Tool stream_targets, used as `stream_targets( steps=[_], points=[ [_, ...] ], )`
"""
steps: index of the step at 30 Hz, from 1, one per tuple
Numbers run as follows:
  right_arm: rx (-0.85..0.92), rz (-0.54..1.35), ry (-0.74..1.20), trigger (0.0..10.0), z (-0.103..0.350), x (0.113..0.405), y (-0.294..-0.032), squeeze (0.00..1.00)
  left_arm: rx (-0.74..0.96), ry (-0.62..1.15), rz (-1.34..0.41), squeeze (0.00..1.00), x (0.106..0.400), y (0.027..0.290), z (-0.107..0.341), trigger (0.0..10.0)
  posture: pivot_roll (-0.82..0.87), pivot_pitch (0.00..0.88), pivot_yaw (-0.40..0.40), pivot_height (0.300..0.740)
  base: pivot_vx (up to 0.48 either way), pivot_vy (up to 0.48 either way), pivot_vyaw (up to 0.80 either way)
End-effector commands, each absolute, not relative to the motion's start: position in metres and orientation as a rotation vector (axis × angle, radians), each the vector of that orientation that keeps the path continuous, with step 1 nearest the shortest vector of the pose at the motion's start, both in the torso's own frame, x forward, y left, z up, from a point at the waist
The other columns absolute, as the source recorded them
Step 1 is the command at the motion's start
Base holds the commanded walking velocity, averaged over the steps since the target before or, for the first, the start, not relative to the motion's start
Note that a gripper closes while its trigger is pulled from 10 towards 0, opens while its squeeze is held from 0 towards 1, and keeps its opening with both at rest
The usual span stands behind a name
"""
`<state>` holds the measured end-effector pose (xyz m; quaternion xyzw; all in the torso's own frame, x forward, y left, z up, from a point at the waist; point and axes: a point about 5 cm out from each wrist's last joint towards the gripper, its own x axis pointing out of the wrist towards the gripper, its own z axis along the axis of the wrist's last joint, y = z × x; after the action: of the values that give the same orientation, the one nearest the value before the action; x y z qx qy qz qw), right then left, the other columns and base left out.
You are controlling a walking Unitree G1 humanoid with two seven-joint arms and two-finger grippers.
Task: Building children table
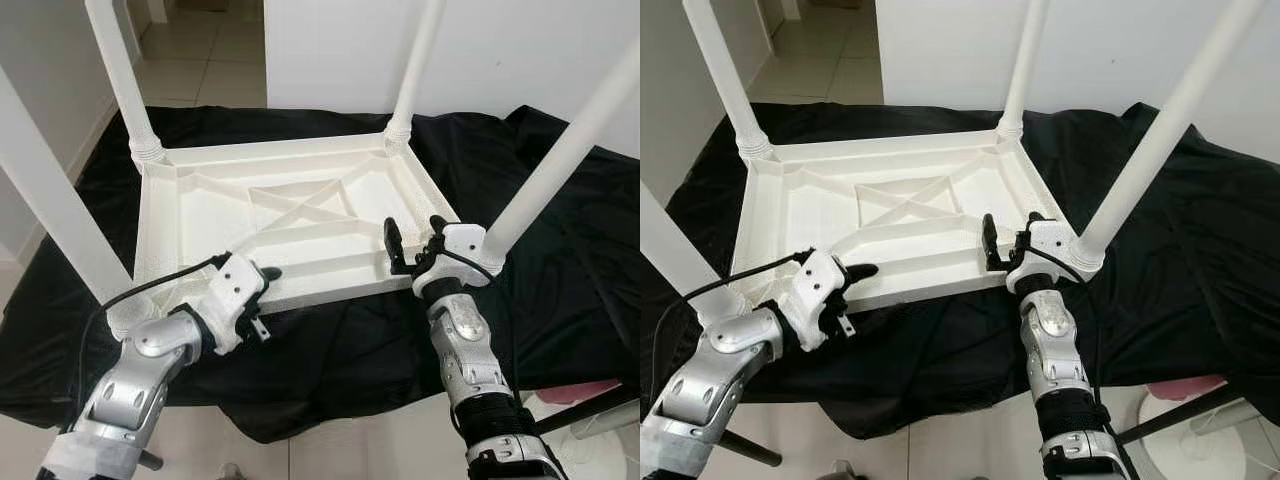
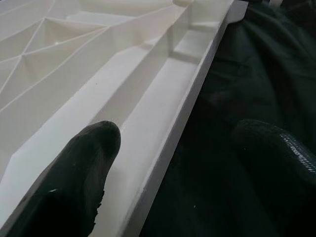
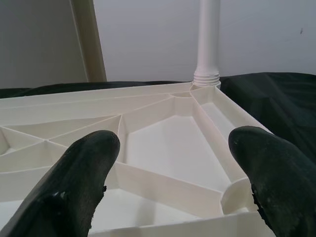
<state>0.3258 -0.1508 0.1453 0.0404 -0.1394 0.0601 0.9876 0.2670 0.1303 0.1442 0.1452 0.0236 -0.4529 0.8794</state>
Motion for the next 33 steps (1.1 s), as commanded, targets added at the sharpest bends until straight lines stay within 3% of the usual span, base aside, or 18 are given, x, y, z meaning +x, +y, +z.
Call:
stream_targets(
  steps=[1,23,24,25,26,33],
  points=[
    [0.087,0.124,-0.278,10.0,0.144,0.327,-0.15,0.0,0.319,0.073,-0.954,0.0,0.264,0.129,0.139,10.0,0.09,0.074,-0.061,0.74,0.0,0.0,0.0],
    [0.11,0.118,-0.286,10.0,0.147,0.33,-0.144,0.0,0.4,0.211,-0.706,0.0,0.288,0.142,0.12,10.0,0.09,0.071,-0.077,0.74,0.0,0.0,0.0],
    [0.114,0.109,-0.286,10.0,0.147,0.331,-0.144,0.0,0.408,0.209,-0.696,0.0,0.29,0.141,0.12,1.9,0.08,0.069,-0.075,0.74,0.0,0.0,0.0],
    [0.117,0.103,-0.286,10.0,0.148,0.331,-0.145,0.0,0.416,0.206,-0.692,0.0,0.292,0.141,0.12,0.7,0.08,0.069,-0.073,0.74,0.0,0.0,0.0],
    [0.12,0.098,-0.288,10.0,0.148,0.332,-0.145,0.0,0.404,0.206,-0.683,0.0,0.293,0.139,0.121,0.0,0.08,0.068,-0.071,0.74,0.0,0.0,0.0],
    [0.129,0.084,-0.285,10.0,0.147,0.331,-0.145,0.0,0.398,0.179,-0.674,0.0,0.298,0.133,0.124,0.0,0.07,0.06,-0.073,0.74,0.0,0.0,0.0]
  ],
)
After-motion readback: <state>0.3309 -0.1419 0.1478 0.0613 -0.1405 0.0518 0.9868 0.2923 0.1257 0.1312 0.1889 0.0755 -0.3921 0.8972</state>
